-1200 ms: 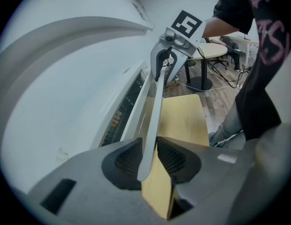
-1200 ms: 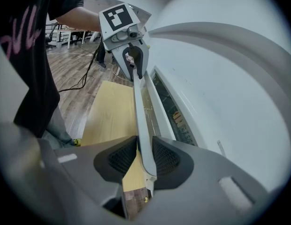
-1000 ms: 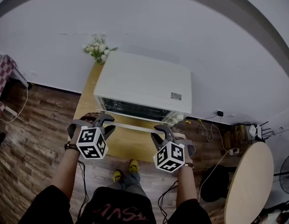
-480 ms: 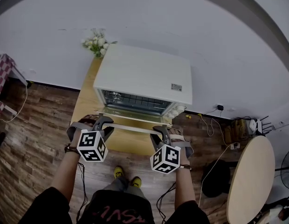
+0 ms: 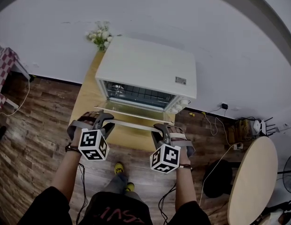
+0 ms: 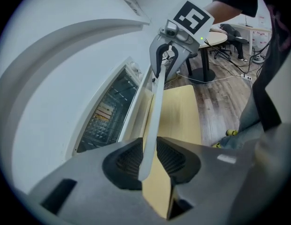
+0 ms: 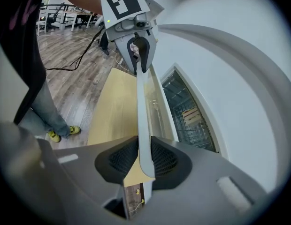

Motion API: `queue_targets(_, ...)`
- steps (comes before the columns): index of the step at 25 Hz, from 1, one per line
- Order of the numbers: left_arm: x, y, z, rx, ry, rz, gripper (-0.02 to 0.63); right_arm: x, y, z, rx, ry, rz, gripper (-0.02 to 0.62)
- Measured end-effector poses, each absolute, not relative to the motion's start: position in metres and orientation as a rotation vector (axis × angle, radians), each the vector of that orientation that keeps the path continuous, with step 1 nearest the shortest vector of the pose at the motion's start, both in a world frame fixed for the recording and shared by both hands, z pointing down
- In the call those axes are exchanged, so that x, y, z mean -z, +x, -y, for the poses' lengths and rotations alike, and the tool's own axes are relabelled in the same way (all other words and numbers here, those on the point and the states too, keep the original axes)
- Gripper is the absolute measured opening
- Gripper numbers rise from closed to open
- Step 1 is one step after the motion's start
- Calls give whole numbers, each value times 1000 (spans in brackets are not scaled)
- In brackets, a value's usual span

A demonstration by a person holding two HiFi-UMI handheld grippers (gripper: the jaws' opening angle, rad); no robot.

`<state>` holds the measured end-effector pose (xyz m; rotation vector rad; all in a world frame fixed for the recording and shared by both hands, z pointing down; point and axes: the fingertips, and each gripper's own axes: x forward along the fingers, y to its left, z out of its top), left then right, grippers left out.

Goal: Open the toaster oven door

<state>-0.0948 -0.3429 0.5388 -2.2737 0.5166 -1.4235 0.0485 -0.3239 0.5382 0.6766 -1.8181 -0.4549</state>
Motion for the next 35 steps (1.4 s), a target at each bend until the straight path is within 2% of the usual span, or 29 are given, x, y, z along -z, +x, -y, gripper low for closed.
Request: queue_targets(35,-596,-101,298,1458,-2123,-580,91,-594,46,278,602,720,1730,95)
